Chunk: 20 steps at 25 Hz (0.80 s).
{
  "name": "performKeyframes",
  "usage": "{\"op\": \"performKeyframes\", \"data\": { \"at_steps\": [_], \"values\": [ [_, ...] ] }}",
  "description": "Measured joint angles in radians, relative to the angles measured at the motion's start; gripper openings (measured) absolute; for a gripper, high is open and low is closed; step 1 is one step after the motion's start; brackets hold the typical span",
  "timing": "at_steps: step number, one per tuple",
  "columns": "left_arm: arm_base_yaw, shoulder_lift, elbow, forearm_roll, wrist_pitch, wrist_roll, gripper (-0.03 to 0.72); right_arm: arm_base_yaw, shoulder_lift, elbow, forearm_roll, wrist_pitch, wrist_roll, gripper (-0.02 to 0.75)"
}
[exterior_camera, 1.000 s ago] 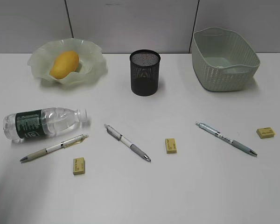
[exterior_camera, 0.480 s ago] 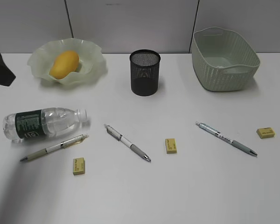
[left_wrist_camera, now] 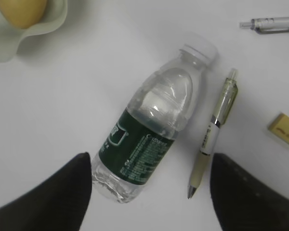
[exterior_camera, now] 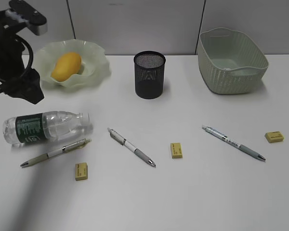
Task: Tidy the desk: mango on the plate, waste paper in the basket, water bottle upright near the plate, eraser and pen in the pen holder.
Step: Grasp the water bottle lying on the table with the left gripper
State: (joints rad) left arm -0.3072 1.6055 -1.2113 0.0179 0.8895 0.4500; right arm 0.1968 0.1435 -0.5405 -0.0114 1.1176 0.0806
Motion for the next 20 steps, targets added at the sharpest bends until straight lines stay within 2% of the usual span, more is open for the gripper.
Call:
{"op": "performKeyframes", "data": {
  "at_steps": [5, 13, 20],
  "values": [
    [-0.001, 0.059, -0.010, 0.007, -0.006, 0.090, 0.584, 0.000, 0.000, 0.000, 0.000, 0.000, 0.000, 0.549],
    [-0.002, 0.175, -0.010, 0.008, -0.028, 0.171, 0.592, 0.000, 0.000, 0.000, -0.001, 0.000, 0.000, 0.548],
    [-0.002, 0.255, -0.016, 0.010, -0.083, 0.187, 0.592, 0.000, 0.000, 0.000, -0.001, 0.000, 0.000, 0.548]
  ]
}}
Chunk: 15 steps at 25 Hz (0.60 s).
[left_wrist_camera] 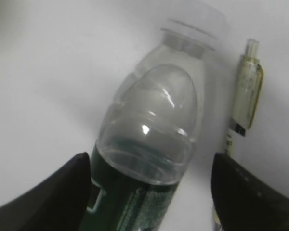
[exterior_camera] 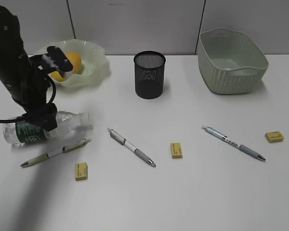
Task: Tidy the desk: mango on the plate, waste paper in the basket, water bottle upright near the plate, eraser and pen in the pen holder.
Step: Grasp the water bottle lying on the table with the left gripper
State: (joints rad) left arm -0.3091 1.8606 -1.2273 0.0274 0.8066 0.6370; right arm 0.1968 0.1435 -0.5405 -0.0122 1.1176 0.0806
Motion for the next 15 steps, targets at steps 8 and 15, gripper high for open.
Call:
{"op": "performKeyframes", "data": {
  "at_steps": [8, 15],
  "values": [
    [-0.002, 0.128, -0.080, 0.032, -0.031, 0.000, 0.592, 0.000, 0.000, 0.001, -0.001, 0.000, 0.000, 0.548],
    [-0.002, 0.194, -0.102, 0.061, 0.007, 0.000, 0.592, 0.000, 0.000, 0.001, -0.001, 0.000, 0.000, 0.548]
  ]
}}
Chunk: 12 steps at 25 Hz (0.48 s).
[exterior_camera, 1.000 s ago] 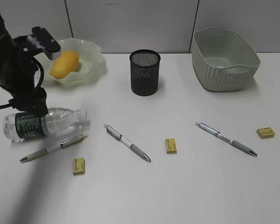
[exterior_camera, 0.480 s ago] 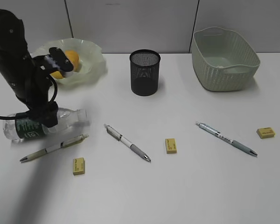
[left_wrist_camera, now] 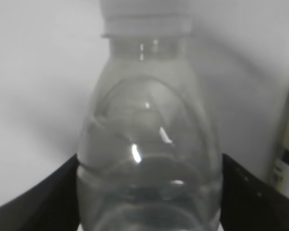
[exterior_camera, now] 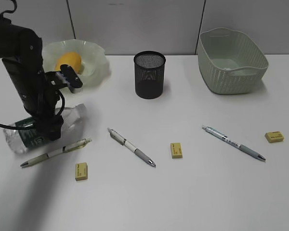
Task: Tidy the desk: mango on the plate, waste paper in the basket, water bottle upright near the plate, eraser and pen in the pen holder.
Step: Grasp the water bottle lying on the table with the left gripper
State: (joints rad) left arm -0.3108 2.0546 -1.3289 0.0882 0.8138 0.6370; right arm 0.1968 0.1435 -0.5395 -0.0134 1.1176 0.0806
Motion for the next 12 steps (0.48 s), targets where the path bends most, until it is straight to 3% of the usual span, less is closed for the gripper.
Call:
{"op": "performKeyframes", "data": {
  "at_steps": [7, 12],
  "values": [
    [0.000, 0.005, -0.015, 0.001, 0.057, -0.015, 0.576, 0.000, 0.000, 0.001, 0.000, 0.000, 0.000, 0.548],
    [0.000, 0.009, -0.033, 0.003, 0.093, -0.043, 0.506, 0.000, 0.000, 0.001, 0.000, 0.000, 0.000, 0.548]
  ]
}}
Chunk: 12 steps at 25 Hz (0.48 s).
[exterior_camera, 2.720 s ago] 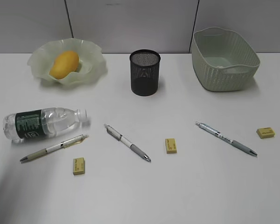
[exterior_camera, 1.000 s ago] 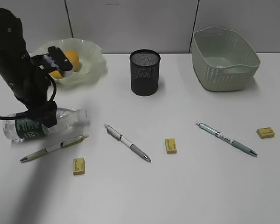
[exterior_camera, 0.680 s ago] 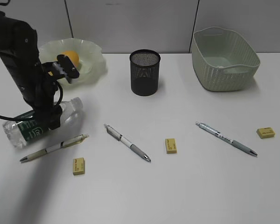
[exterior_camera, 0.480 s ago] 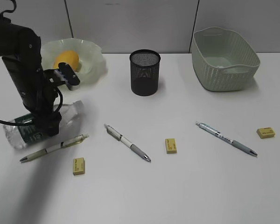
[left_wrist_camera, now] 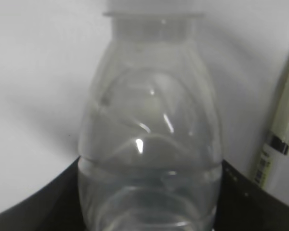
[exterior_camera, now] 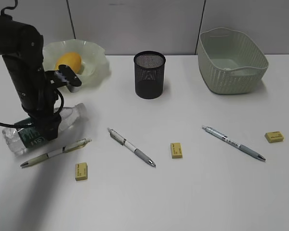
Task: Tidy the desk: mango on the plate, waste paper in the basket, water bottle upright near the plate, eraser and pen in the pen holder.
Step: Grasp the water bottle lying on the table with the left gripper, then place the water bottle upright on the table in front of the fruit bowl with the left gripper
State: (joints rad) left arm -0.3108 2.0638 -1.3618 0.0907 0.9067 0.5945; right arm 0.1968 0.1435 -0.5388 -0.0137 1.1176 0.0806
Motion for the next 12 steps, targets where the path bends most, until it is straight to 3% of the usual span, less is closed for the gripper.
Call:
{"op": "performKeyframes", "data": {
  "at_steps": [12],
  "values": [
    [0.000, -0.026, -0.006, -0.029, 0.042, -0.119, 0.506, 0.000, 0.000, 0.000, 0.000, 0.000, 0.000, 0.547]
  ]
}}
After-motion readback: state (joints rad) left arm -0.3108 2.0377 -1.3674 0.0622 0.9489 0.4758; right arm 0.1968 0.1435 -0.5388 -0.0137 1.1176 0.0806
